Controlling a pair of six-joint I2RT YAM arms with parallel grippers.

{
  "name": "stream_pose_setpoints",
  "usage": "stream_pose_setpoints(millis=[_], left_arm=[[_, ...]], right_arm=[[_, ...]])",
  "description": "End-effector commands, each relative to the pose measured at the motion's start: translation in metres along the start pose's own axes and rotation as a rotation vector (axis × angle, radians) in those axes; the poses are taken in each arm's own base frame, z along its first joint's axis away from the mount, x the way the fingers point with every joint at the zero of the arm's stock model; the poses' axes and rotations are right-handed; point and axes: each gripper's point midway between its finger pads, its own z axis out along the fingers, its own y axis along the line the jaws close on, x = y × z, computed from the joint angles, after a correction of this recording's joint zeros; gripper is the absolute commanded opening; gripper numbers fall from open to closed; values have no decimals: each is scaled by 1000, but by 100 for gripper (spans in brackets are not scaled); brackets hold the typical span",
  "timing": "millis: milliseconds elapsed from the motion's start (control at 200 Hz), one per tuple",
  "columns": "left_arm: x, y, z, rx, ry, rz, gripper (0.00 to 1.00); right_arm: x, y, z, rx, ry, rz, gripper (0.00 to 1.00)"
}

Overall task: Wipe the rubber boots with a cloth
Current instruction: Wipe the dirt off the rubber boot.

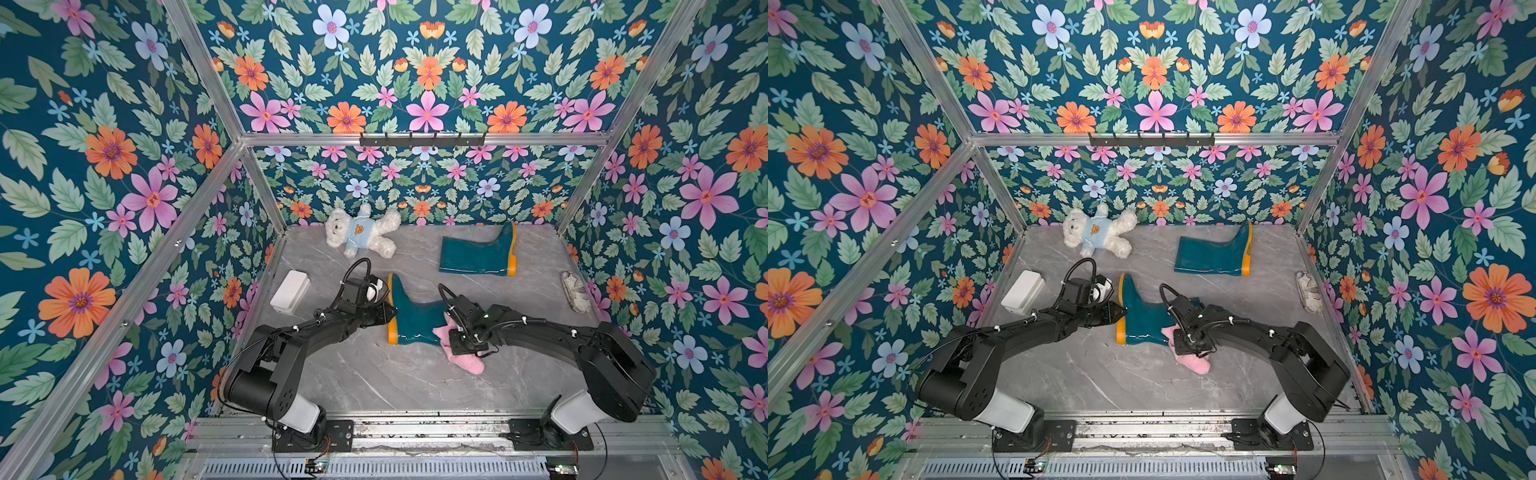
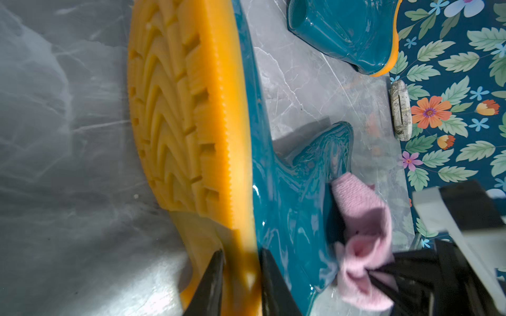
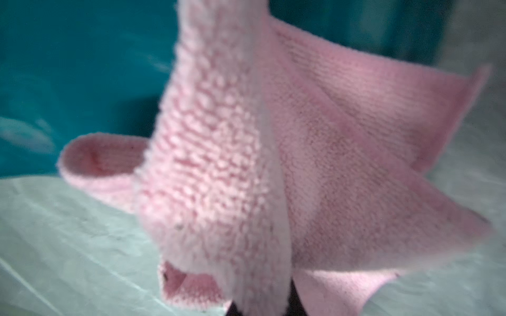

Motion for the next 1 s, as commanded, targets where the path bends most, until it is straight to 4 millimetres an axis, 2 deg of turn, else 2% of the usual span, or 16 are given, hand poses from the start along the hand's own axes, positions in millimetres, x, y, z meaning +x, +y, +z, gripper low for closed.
stream_pose_setpoints(millis=[0,110,225,340,505,525,585,690,765,850,995], left_arm=[[20,32,1,-142,59,-24,25],[20,32,2,-140,61,-24,24],[19,31,1,-139,58,-18,24],[19,30,0,-137,59,-16,24],[21,30,1,-132,63,-10,25],[21,30,1,-132,63,-11,25],[20,29,1,-128,62,-9,24],[20,30,2,-127,65,-7,25],[21,30,3,-127,65,-8,24],[21,30,4,-122,69,-7,24],[22,30,5,-120,72,-7,24]], right_arm=[[7,-40,-1,62,9,96,0],[3,-59,-9,65,-23,140,0],[-15,-48,-19,32,-58,113,0],[-36,-11,-23,-19,-78,52,0],[-58,70,-25,-114,-96,-81,0],[-56,78,-16,-115,-75,-94,0],[-55,107,-11,-147,-62,-138,0],[-45,145,-2,-184,-33,-197,0],[-35,163,4,-214,-13,-221,0],[-27,172,11,-215,3,-236,0],[-32,180,5,-239,-25,-242,0]])
